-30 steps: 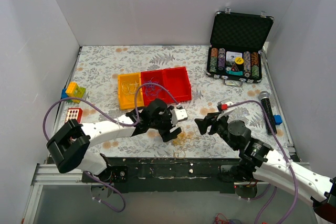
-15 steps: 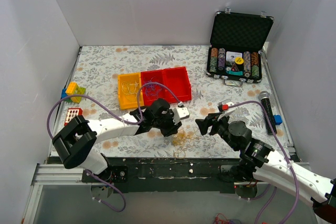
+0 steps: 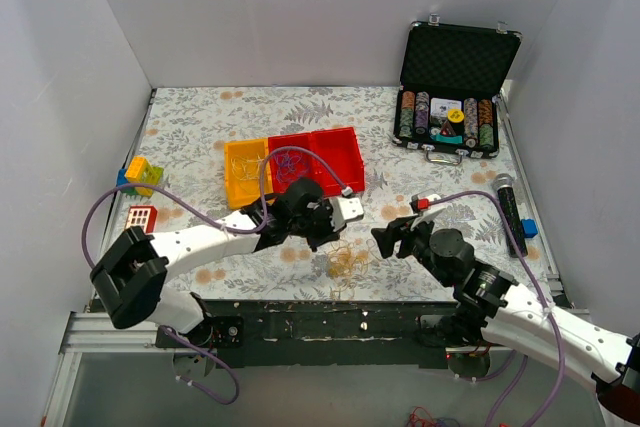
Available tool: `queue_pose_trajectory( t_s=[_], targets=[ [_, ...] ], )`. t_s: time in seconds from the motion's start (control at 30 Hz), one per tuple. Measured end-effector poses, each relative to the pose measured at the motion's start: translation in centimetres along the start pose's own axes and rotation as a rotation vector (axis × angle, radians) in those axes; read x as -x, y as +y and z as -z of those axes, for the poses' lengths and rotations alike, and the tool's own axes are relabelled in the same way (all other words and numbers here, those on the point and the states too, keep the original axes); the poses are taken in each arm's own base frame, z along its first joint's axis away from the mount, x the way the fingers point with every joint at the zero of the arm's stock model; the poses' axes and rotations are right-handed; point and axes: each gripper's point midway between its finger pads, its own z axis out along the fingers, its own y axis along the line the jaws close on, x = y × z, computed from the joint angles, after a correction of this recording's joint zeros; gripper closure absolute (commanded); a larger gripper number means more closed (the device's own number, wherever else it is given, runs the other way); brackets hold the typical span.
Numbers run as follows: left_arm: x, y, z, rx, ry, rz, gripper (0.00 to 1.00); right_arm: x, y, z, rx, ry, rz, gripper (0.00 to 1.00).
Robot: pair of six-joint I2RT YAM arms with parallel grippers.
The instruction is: Untangle the cables
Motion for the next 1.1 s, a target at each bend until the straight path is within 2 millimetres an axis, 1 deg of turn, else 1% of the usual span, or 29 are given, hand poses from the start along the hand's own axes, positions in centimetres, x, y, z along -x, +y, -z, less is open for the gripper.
queue_pose_trajectory(
  t_s=[0.07, 0.13, 0.2, 0.3, 0.4, 0.57, 0.73, 0.8, 0.9, 0.97, 1.03, 1.1],
  targets=[
    [2.0, 0.3, 0.9, 0.007, -0.036, -0.022, 1.0, -0.2, 0.0, -0.1, -0.001, 0.007, 0.003, 0.21],
    [4.4, 0.4, 2.1, 0.014, -0.084, -0.041, 1.0, -0.5, 0.0, -0.3, -0.001, 0.019, 0.007, 0.17],
    [6.4, 0.3, 3.5, 0.013, -0.138, -0.057, 1.0, -0.8, 0.0, -0.5, -0.006, 0.033, 0.011, 0.16],
    [8.5, -0.2, 5.3, 0.006, -0.193, -0.07, 1.0, -1.4, -0.1, -0.7, -0.011, 0.058, 0.021, 0.15],
    [10.3, -0.2, 6.5, 0.01, -0.232, -0.071, 1.0, -1.6, 0.2, -0.8, 0.002, 0.068, 0.024, 0.15],
    [13.2, 0.1, 8.0, 0.024, -0.286, -0.087, 1.0, -0.4, 1.2, -0.6, 0.058, 0.03, 0.027, 0.13],
    [16.6, 0.7, 9.7, 0.055, -0.359, -0.12, 1.0, 3.0, 2.4, 0.1, 0.116, -0.064, 0.04, 0.13],
    [17.5, 0.9, 10.2, 0.067, -0.38, -0.132, 1.0, 4.3, 3.1, 0.3, 0.141, -0.093, 0.046, 0.13],
    [17.6, 1.0, 10.3, 0.074, -0.381, -0.136, 1.0, 5.5, 3.9, 0.3, 0.172, -0.114, 0.047, 0.14],
    [17.6, 1.1, 10.3, 0.08, -0.379, -0.137, 1.0, 5.4, 4.3, -0.2, 0.184, -0.103, 0.05, 0.14],
    [17.7, 1.2, 10.4, 0.087, -0.378, -0.137, 1.0, 4.5, 4.6, -0.8, 0.19, -0.07, 0.056, 0.16],
    [18.2, 1.4, 10.9, 0.096, -0.385, -0.138, 1.0, 3.7, 4.7, -1.5, 0.19, -0.04, 0.063, 0.19]
  ],
)
